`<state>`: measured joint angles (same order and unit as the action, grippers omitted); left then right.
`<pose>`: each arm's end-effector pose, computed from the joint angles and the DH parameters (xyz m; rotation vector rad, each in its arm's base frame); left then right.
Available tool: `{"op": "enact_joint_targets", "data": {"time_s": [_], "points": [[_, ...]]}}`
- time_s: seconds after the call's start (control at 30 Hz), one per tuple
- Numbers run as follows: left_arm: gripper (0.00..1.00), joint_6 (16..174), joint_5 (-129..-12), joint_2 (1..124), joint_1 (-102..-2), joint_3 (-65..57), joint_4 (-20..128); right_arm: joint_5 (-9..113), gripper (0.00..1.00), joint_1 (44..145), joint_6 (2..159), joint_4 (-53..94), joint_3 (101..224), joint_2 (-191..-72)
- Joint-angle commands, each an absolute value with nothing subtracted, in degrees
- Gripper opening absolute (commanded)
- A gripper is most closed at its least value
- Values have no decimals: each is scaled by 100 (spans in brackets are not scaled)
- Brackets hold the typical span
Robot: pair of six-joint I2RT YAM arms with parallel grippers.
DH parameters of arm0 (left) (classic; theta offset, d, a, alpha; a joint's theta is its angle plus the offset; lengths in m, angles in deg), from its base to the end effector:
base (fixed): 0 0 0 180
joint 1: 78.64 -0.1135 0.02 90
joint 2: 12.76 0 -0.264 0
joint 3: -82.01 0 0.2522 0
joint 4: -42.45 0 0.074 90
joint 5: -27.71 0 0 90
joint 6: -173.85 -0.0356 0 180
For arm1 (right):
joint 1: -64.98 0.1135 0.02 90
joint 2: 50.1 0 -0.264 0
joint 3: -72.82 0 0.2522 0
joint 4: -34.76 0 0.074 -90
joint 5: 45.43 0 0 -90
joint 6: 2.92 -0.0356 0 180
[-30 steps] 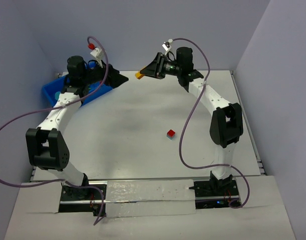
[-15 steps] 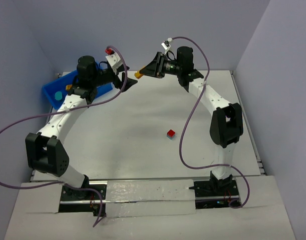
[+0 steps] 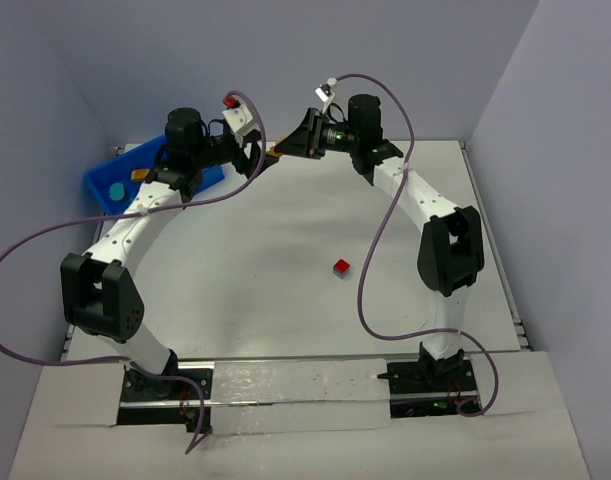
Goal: Sort the legos into containers by color
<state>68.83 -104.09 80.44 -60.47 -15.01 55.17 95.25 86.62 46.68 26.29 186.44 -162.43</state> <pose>0.3591 -0.1428 0.3783 0.9854 1.4237 -0.6669 0.4251 0.1983 0.3513 -0.4380 1.8546 1.5128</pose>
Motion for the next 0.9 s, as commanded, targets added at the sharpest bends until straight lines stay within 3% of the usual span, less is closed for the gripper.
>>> {"op": "enact_joint_targets", "data": {"time_s": [0.0,0.2,0.47,0.6,0.63,0.7,0.77,0.83,0.87], "points": [[74,6641,-10466,8114,-6001,-1794,5603,9649,0,8728,4845,2750,18898,-15911],[58,6627,-10378,8194,-6001,-1797,5603,9760,0,8731,4799,2842,18906,-15908],[43,6495,-10124,8297,-6001,-1856,5565,10054,0,8730,4549,3145,18933,-16005],[15,6582,-10012,8321,-6001,-1894,5575,10073,0,8730,4524,3189,18933,-16015],[3,6665,-9964,8312,-6001,-1893,5559,10072,1,8730,4515,3181,18933,-16023],[0,6735,-9926,8280,-6001,-1850,5533,10064,14,8736,4519,3152,18953,-16037],[0,6845,-9856,8218,-6001,-1790,5489,10022,35,8727,4541,3103,18972,-16040],[0,7007,-9756,8103,-6058,-1699,5480,9875,76,8674,4598,2951,18991,-16031],[0,7145,-9742,8032,-6127,-1617,5480,9772,86,8625,4623,2841,18981,-16010]]}}
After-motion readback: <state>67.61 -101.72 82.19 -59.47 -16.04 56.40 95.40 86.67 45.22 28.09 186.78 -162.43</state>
